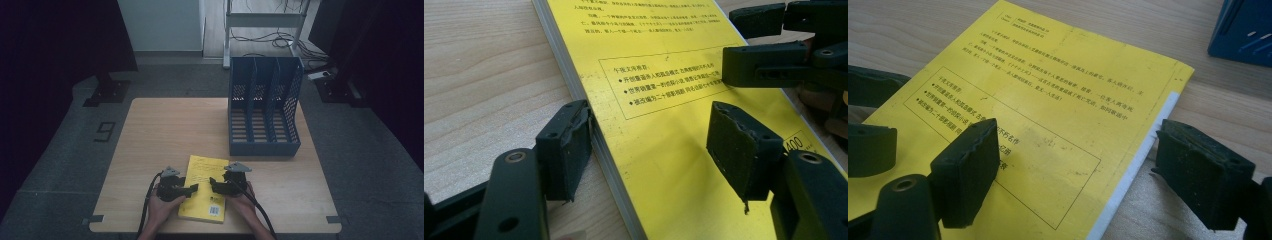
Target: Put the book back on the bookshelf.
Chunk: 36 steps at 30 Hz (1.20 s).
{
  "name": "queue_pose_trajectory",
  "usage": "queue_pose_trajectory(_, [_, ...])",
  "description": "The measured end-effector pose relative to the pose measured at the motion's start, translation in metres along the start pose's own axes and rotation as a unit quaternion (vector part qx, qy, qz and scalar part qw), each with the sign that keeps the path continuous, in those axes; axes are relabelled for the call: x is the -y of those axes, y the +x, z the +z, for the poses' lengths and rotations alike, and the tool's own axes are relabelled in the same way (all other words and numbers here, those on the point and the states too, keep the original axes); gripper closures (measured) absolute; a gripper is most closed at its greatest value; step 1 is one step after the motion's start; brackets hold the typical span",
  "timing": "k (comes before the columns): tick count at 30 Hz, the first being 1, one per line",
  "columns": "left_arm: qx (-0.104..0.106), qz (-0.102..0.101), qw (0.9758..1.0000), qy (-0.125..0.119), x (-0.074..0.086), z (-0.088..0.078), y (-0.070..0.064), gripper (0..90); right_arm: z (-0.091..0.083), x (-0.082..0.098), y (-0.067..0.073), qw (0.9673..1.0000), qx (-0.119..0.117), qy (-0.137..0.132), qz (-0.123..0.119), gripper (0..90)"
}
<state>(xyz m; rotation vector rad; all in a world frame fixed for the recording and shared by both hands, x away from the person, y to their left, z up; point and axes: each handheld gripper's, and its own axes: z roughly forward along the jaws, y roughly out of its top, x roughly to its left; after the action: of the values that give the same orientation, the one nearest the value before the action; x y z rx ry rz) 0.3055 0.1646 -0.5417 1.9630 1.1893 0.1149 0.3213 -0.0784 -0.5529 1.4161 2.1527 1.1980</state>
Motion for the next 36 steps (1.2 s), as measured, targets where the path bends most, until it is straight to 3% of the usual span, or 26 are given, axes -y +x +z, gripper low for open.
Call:
queue_pose_trajectory(8, [0.014, -0.022, 0.9995, -0.017, -0.001, -0.005, 0.002, 37.2, 0.000, 0.001, 0.000, 1.0000, 0.001, -0.001, 0.002, 17.6])
queue_pose_trajectory(13, [0.021, -0.024, 0.9992, -0.025, -0.001, -0.008, 0.002, 37.2, -0.001, 0.001, 0.000, 1.0000, 0.000, -0.001, 0.001, 17.8])
queue_pose_trajectory(16, [0.036, -0.033, 0.9978, -0.045, -0.002, -0.014, 0.001, 38.5, -0.001, 0.001, 0.000, 1.0000, 0.000, -0.001, 0.001, 17.9])
queue_pose_trajectory(19, [0.066, -0.046, 0.9943, -0.069, -0.004, -0.019, 0.001, 39.8, -0.001, 0.001, 0.000, 1.0000, 0.000, -0.001, 0.001, 17.8])
queue_pose_trajectory(26, [0.067, -0.047, 0.9943, -0.068, -0.004, -0.019, 0.001, 39.7, -0.001, 0.001, 0.000, 1.0000, -0.001, -0.001, 0.001, 17.8])
queue_pose_trajectory(30, [0.084, -0.057, 0.9924, -0.069, -0.004, -0.020, 0.001, 39.2, -0.001, 0.001, 0.000, 1.0000, -0.002, -0.002, 0.003, 17.8])
queue_pose_trajectory(36, [0.092, -0.060, 0.9923, -0.057, -0.003, -0.019, 0.004, 37.6, -0.001, 0.001, -0.001, 1.0000, -0.002, -0.002, 0.003, 17.8])
